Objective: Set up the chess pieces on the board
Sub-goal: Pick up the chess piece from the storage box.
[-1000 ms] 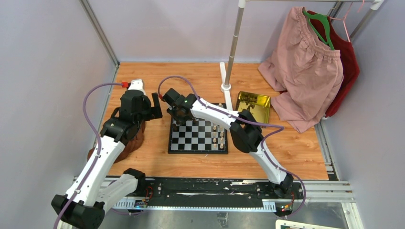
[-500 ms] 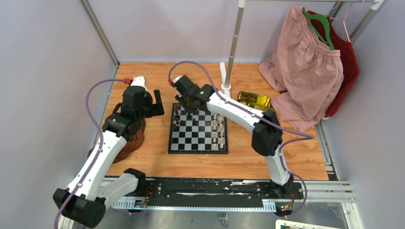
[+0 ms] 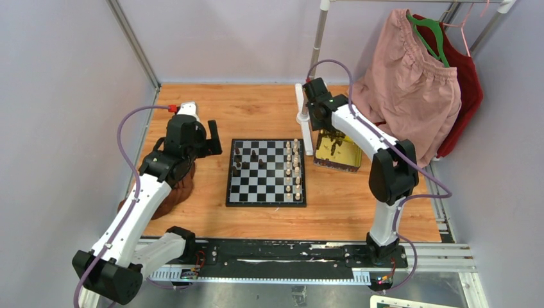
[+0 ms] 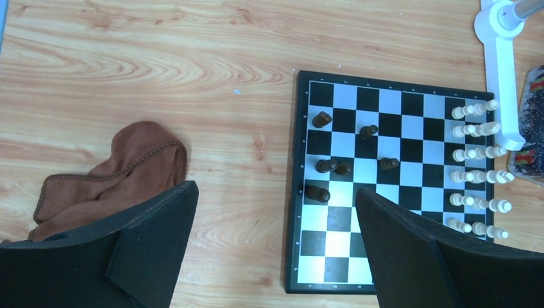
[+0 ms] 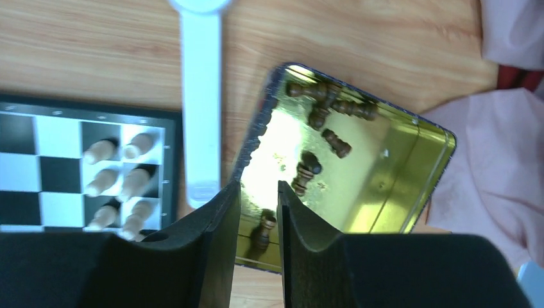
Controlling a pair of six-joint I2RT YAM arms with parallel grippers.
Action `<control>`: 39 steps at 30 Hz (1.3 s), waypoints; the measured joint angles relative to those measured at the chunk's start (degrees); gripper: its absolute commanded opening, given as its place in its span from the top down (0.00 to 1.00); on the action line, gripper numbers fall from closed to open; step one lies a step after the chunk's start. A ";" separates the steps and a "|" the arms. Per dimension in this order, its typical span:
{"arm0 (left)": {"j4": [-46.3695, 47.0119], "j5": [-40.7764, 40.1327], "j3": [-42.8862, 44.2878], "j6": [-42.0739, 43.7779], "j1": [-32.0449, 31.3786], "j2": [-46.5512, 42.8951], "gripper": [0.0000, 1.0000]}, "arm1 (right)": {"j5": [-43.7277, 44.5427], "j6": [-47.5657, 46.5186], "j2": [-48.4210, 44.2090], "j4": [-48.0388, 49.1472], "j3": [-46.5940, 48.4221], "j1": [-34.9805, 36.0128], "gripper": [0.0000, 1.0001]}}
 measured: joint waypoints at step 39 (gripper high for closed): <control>0.42 0.13 -0.02 0.04 0.00 1.79 0.00 | -6.08 5.99 7.41 0.13 -6.34 -11.91 0.74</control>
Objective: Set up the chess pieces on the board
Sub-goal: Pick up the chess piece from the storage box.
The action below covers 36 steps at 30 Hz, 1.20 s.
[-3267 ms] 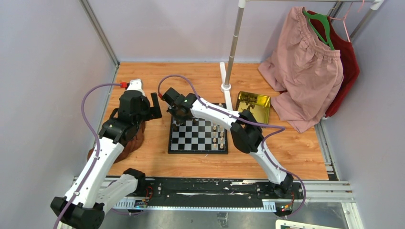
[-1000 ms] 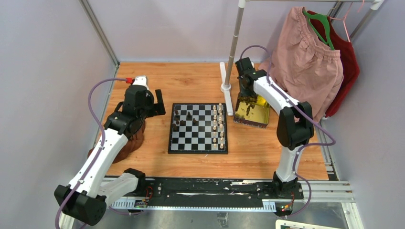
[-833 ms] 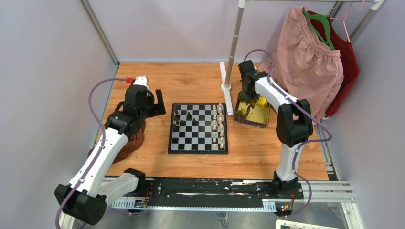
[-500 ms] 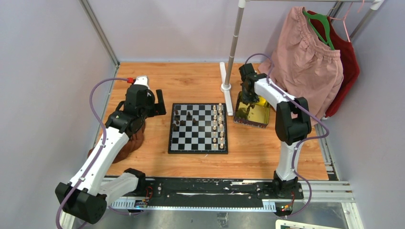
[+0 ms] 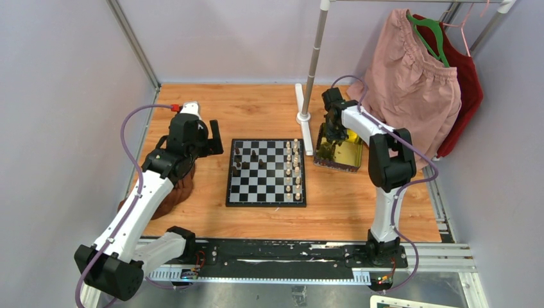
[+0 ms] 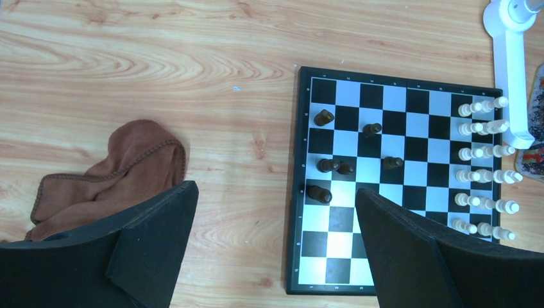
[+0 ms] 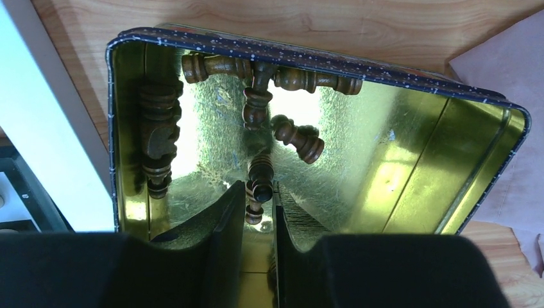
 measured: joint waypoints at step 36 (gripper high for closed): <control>0.09 0.00 -0.07 0.24 0.00 0.61 0.00 | -2.32 -1.22 -0.87 0.81 1.25 -0.37 1.00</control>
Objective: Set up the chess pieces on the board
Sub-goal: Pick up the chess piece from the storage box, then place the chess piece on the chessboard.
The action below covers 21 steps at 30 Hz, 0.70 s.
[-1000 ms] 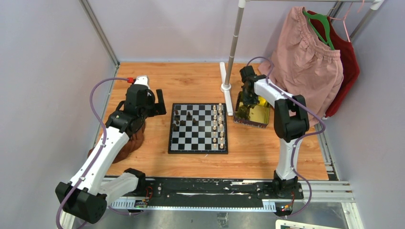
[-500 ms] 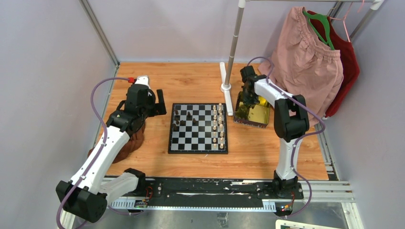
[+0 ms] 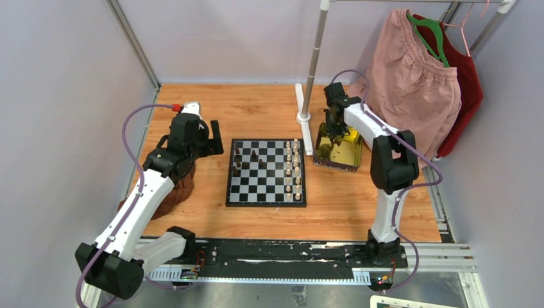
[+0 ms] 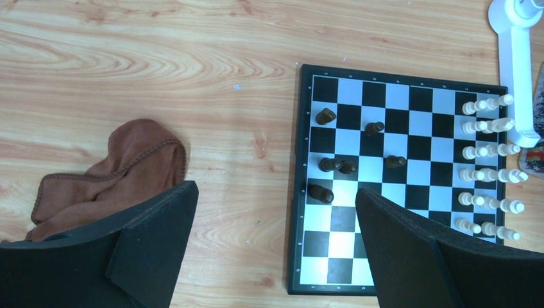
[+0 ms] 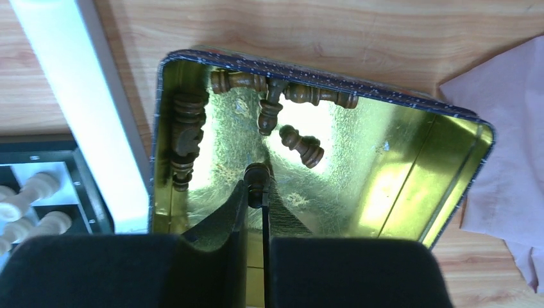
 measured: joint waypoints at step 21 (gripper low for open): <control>2.99 5.11 -1.49 -0.07 0.00 -0.15 0.00 | -3.04 -1.77 -5.92 -0.76 3.04 2.05 1.00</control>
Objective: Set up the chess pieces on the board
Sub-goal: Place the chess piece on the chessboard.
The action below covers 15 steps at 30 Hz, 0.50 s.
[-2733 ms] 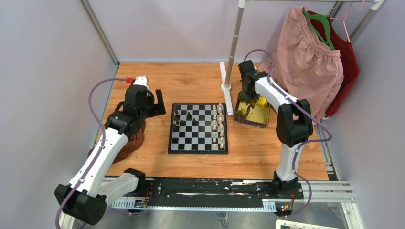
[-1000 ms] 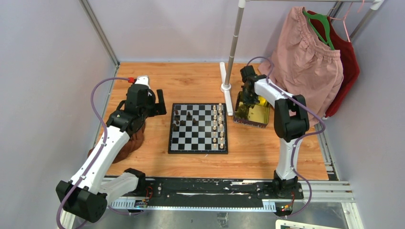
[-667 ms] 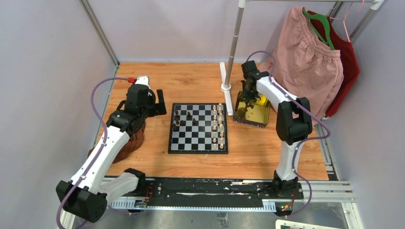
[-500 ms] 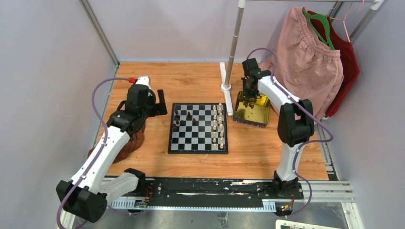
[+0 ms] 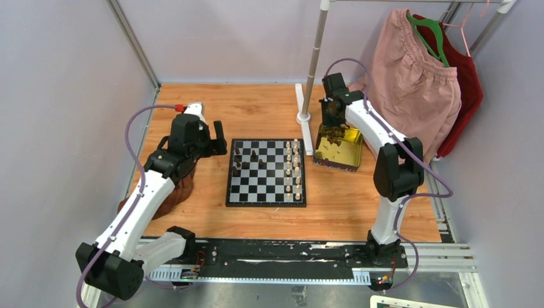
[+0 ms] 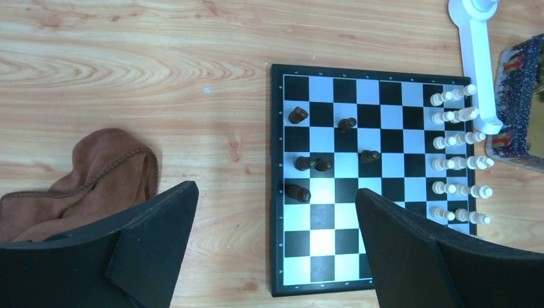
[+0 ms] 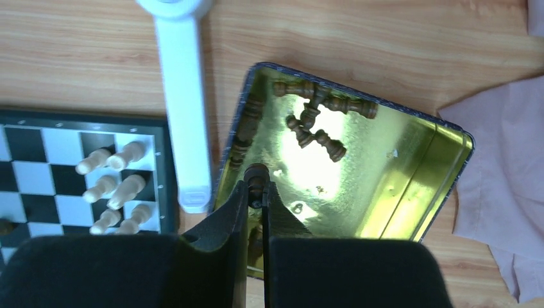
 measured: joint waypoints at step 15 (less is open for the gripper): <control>-1.57 -5.84 -0.02 -1.20 0.02 -4.09 0.00 | -3.91 -4.42 3.21 -6.16 13.11 21.92 1.00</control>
